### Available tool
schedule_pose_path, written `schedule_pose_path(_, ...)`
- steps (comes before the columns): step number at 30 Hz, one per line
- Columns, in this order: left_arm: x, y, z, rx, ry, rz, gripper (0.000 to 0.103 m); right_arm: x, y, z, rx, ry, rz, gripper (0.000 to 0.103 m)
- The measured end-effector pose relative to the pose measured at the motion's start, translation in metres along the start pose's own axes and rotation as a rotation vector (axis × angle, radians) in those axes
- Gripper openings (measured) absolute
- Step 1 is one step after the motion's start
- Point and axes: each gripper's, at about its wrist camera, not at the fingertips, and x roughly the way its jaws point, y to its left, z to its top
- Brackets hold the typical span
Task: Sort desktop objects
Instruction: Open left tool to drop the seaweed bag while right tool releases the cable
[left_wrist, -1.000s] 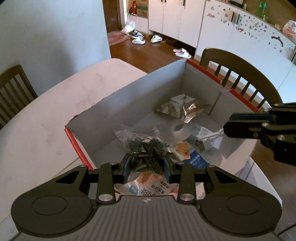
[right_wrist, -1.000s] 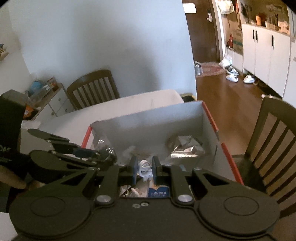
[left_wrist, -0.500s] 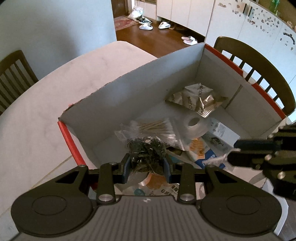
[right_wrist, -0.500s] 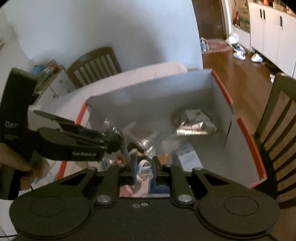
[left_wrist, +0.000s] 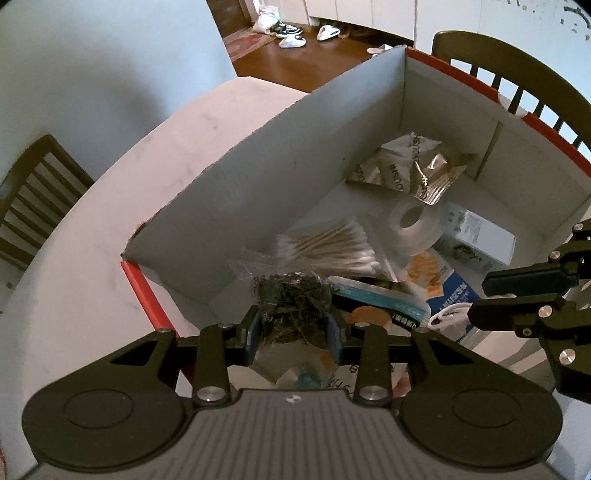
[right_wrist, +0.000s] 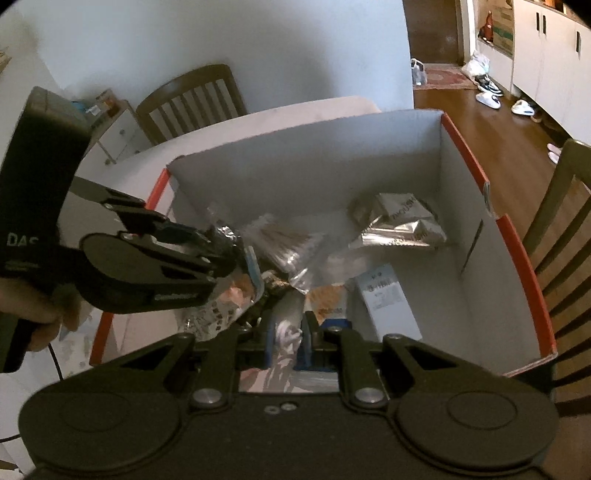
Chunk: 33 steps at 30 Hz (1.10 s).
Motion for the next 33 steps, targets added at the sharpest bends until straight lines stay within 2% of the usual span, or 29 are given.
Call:
schedule_pose_path(2,0.0,-0.001,0.0,0.009,0.001,-0.002,0.038,0.002,-0.001,0.0,-0.005,0.009,-0.009,0.019)
schedule_pose_path(7,0.0,-0.005,-0.002,0.02,-0.007,-0.016,0.052,0.002,-0.002,-0.001,-0.019,0.018,-0.019,0.026)
schedule_pose_path(9,-0.001,-0.006,-0.002,0.02,-0.013,-0.023,0.073,0.002,-0.002,-0.001,-0.025,0.019,-0.026,0.03)
schedule_pose_path(11,-0.004,-0.005,-0.003,0.014,-0.024,-0.044,0.078,0.0,-0.002,-0.001,-0.033,0.019,-0.034,0.036)
schedule_pose_path(13,-0.006,-0.006,-0.003,0.005,-0.028,-0.047,0.078,-0.001,-0.003,-0.001,-0.041,0.018,-0.043,0.047)
schedule_pose_path(14,-0.007,-0.005,-0.004,0.002,-0.033,-0.049,0.078,-0.002,-0.003,-0.001,-0.044,0.017,-0.045,0.048)
schedule_pose_path(25,-0.034,0.009,-0.014,-0.077,-0.107,-0.065,0.078,-0.017,-0.002,0.002,-0.071,-0.007,-0.067,0.048)
schedule_pose_path(33,-0.059,0.017,-0.024,-0.125,-0.151,-0.104,0.078,-0.031,0.006,0.002,-0.108,-0.022,-0.078,0.048)
